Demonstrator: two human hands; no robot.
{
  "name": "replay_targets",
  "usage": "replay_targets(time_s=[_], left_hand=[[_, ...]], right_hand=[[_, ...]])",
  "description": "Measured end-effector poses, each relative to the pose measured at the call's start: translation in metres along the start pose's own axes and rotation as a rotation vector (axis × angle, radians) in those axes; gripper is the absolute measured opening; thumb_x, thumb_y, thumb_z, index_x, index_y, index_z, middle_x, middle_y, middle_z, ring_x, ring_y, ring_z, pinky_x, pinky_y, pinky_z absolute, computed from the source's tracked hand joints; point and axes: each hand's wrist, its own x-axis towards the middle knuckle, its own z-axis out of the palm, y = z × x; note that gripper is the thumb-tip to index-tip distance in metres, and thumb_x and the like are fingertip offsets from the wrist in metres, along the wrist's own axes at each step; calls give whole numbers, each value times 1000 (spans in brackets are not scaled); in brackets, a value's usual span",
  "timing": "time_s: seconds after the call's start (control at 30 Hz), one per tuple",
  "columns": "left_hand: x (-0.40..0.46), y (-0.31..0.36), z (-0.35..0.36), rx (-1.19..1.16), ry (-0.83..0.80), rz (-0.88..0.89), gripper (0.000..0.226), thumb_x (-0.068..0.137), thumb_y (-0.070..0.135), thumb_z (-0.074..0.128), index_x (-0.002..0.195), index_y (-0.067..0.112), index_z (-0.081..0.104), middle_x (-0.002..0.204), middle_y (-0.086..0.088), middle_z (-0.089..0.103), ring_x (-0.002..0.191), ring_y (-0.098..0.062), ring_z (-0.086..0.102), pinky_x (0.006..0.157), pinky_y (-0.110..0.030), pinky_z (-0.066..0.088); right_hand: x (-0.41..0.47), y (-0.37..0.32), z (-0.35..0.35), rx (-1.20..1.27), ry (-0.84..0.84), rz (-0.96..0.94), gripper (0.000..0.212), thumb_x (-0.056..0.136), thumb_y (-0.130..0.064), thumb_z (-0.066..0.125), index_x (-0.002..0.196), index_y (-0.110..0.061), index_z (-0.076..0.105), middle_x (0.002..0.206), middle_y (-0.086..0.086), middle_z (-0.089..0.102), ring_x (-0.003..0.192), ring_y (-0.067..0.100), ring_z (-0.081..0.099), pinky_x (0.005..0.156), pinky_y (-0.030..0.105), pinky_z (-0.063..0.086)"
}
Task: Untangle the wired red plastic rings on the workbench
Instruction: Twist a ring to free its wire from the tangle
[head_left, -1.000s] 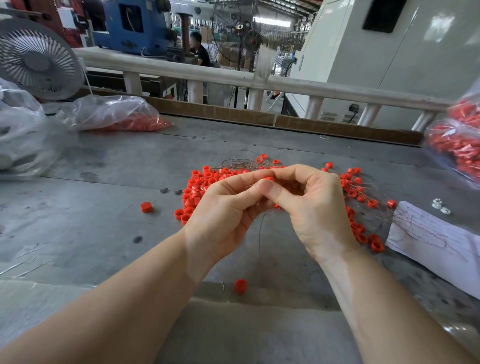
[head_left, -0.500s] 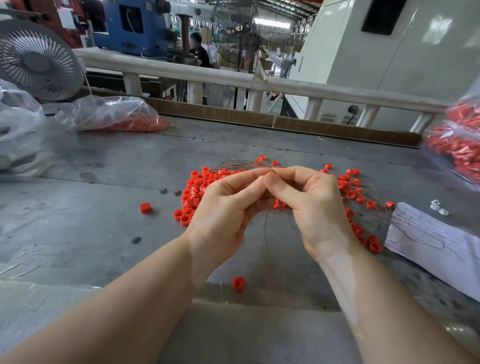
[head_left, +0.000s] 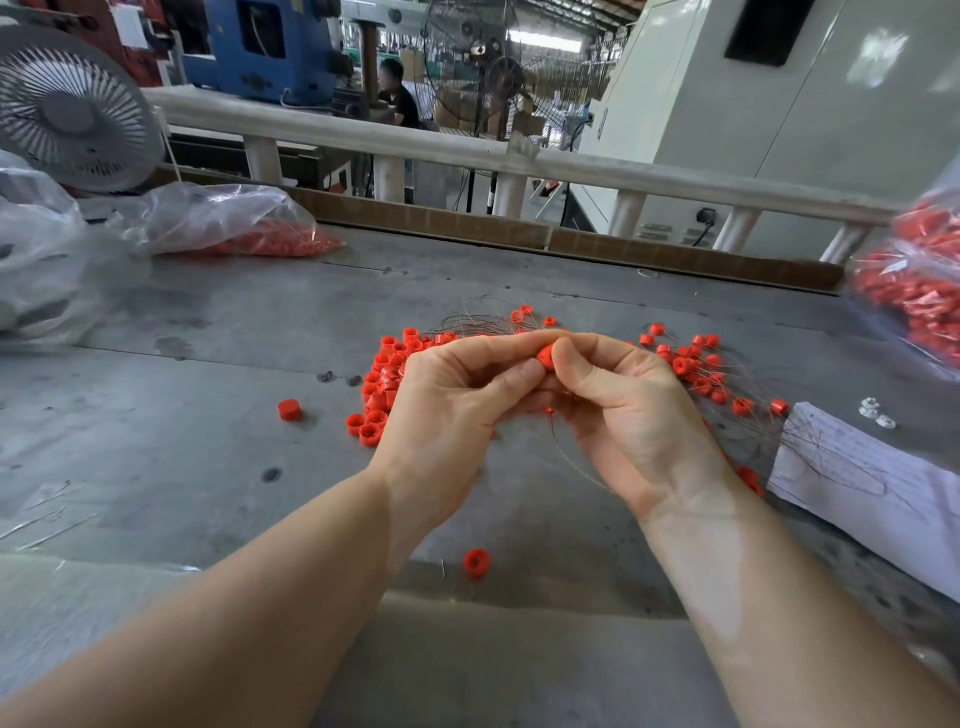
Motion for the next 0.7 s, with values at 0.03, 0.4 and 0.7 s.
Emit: replay_targets(time_s=[0.03, 0.4, 0.7], left_hand=[[0, 0, 0, 5, -5, 5, 22, 84, -4, 57, 94, 8, 72, 90, -4, 74, 82, -12, 70, 71, -16, 53], [-1, -1, -1, 44, -6, 16, 21, 84, -4, 58, 98, 6, 71, 96, -10, 73, 89, -21, 69, 79, -24, 56], [1, -1, 0, 14, -27, -2, 24, 85, -6, 56, 98, 10, 69, 85, -4, 74, 80, -13, 70, 71, -18, 53]], right_hand=[[1, 0, 0, 4, 1, 8, 21, 73, -13, 56, 69, -11, 76, 72, 4, 73, 67, 15, 69, 59, 22, 54], [0, 2, 1, 21, 40, 21, 19, 71, -10, 56, 66, -9, 75, 69, 7, 72, 64, 17, 68, 56, 24, 54], [2, 5, -4, 9, 176, 118, 12, 69, -21, 63, 69, -12, 71, 71, 9, 70, 60, 15, 65, 56, 23, 51]])
